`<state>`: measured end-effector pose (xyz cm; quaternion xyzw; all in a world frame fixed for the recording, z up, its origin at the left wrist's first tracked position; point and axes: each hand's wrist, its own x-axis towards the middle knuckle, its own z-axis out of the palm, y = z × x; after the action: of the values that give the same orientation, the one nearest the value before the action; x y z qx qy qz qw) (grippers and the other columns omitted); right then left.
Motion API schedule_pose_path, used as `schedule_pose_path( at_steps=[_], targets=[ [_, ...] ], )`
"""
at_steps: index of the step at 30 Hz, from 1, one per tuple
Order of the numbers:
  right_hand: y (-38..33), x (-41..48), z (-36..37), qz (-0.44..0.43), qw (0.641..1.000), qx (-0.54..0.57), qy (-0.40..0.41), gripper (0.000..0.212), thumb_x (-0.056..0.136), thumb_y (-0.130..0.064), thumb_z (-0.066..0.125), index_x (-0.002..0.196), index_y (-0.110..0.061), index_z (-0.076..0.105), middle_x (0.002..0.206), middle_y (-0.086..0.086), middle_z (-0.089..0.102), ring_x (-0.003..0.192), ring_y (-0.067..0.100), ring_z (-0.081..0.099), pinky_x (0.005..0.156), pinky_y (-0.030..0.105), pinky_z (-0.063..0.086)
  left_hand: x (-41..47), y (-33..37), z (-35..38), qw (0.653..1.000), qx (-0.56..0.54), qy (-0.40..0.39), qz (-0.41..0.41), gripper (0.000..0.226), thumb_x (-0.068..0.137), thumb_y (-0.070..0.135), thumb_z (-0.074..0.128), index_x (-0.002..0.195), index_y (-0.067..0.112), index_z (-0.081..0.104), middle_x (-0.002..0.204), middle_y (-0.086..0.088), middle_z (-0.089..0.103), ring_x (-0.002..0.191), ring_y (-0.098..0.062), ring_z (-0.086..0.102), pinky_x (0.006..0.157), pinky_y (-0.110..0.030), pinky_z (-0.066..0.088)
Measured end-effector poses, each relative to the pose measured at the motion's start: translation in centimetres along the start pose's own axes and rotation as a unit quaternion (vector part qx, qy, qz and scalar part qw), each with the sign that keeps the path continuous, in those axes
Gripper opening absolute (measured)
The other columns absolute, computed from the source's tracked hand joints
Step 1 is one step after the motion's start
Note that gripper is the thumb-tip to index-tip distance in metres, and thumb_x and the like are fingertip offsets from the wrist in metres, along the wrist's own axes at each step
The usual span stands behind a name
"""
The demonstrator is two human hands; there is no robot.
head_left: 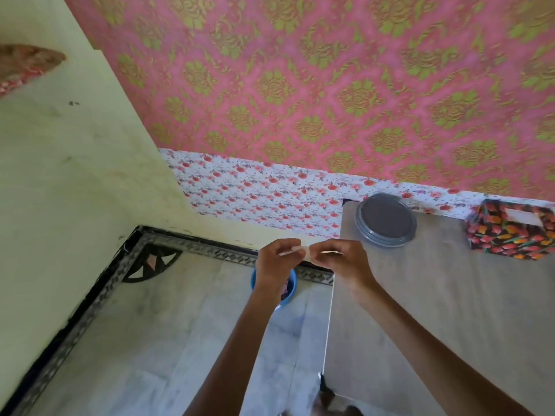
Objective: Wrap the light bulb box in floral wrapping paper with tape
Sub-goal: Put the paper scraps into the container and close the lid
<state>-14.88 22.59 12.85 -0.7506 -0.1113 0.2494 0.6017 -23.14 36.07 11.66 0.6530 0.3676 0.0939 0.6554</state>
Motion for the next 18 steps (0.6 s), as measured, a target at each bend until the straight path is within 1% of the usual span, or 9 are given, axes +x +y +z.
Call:
schedule_pose_path(
  at_steps=[3, 5, 7, 9, 10, 12, 14, 16, 18],
  targets=[
    [2.5, 5.2, 2.2, 0.052, 0.998, 0.002, -0.023, 0.023, 0.067, -0.002, 0.085, 0.082, -0.017, 0.076, 0.08, 0.012, 0.075, 0.078, 0.033, 0.074, 0.081, 0.044, 0.059, 4.4, -1.5, -0.6, 0.999, 0.033, 0.039, -0.012, 0.025, 0.077, 0.015, 0.078, 0.099, 0.022, 0.068, 0.098, 0.001, 0.072, 0.091, -0.017, 0.069, 0.082, -0.034, 0.056],
    [4.7, 8.5, 3.8, 0.079, 0.997, -0.003, -0.014, 0.02, 0.072, 0.002, 0.081, 0.079, -0.016, 0.075, 0.074, 0.014, 0.074, 0.073, 0.034, 0.072, 0.08, 0.047, 0.059, 7.3, -3.1, -1.2, 0.996, 0.058, 0.064, -0.026, 0.019, 0.079, 0.018, 0.076, 0.094, 0.025, 0.067, 0.096, 0.004, 0.072, 0.091, -0.016, 0.067, 0.084, -0.034, 0.055],
    [8.4, 12.5, 6.1, 0.102, 0.995, -0.022, 0.0, 0.023, 0.074, 0.004, 0.078, 0.072, -0.019, 0.073, 0.063, 0.007, 0.07, 0.061, 0.026, 0.067, 0.069, 0.041, 0.058, 11.2, -6.2, -2.1, 0.994, 0.064, 0.074, -0.05, 0.01, 0.076, 0.025, 0.073, 0.084, 0.025, 0.069, 0.088, 0.005, 0.073, 0.088, -0.019, 0.069, 0.084, -0.039, 0.057],
    [12.5, 16.3, 8.6, 0.133, 0.99, -0.049, 0.011, 0.028, 0.075, 0.003, 0.075, 0.066, -0.023, 0.071, 0.049, -0.005, 0.063, 0.045, 0.014, 0.057, 0.056, 0.029, 0.049, 15.2, -10.2, -3.1, 0.994, 0.059, 0.054, -0.076, 0.009, 0.07, 0.03, 0.068, 0.077, 0.028, 0.071, 0.081, 0.004, 0.074, 0.083, -0.023, 0.072, 0.082, -0.046, 0.058],
    [14.3, 17.6, 9.7, 0.15, 0.987, -0.064, 0.014, 0.027, 0.074, 0.001, 0.074, 0.065, -0.024, 0.071, 0.046, -0.007, 0.06, 0.042, 0.011, 0.052, 0.055, 0.028, 0.045, 16.6, -12.0, -3.4, 0.993, 0.065, 0.046, -0.082, 0.009, 0.068, 0.031, 0.066, 0.076, 0.028, 0.071, 0.08, 0.004, 0.074, 0.081, -0.024, 0.072, 0.08, -0.049, 0.059],
    [19.5, 21.0, 12.4, 0.195, 0.978, -0.07, 0.025, 0.018, 0.073, -0.004, 0.074, 0.068, -0.022, 0.072, 0.048, -0.005, 0.061, 0.041, 0.01, 0.051, 0.056, 0.028, 0.044, 20.9, -16.7, -4.2, 0.992, 0.079, 0.032, -0.098, 0.016, 0.065, 0.038, 0.068, 0.077, 0.028, 0.071, 0.079, 0.002, 0.074, 0.078, -0.024, 0.072, 0.078, -0.05, 0.059],
    [24.0, 23.8, 14.7, 0.234, 0.969, -0.062, 0.05, 0.012, 0.073, -0.008, 0.075, 0.072, -0.02, 0.075, 0.053, -0.004, 0.064, 0.042, 0.007, 0.055, 0.053, 0.022, 0.045, 25.0, -21.4, -4.8, 0.99, 0.081, 0.021, -0.114, 0.028, 0.059, 0.049, 0.067, 0.079, 0.029, 0.071, 0.078, 0.0, 0.075, 0.078, -0.026, 0.073, 0.078, -0.049, 0.059],
    [28.1, 26.1, 16.6, 0.263, 0.959, -0.061, 0.084, 0.014, 0.072, -0.008, 0.076, 0.069, -0.022, 0.075, 0.057, -0.007, 0.067, 0.047, 0.003, 0.06, 0.05, 0.015, 0.046, 28.6, -26.3, -5.3, 0.987, 0.093, 0.02, -0.126, 0.033, 0.059, 0.052, 0.066, 0.081, 0.028, 0.073, 0.08, -0.001, 0.075, 0.08, -0.028, 0.072, 0.08, -0.049, 0.059],
    [33.9, 28.8, 19.2, 0.298, 0.946, -0.046, 0.115, 0.022, 0.07, -0.005, 0.077, 0.061, -0.024, 0.071, 0.054, -0.009, 0.066, 0.05, 0.006, 0.062, 0.055, 0.019, 0.052, 33.0, -32.6, -5.7, 0.984, 0.106, 0.001, -0.145, 0.036, 0.061, 0.05, 0.065, 0.087, 0.027, 0.073, 0.082, 0.0, 0.075, 0.083, -0.027, 0.072, 0.081, -0.048, 0.058]
  ],
)
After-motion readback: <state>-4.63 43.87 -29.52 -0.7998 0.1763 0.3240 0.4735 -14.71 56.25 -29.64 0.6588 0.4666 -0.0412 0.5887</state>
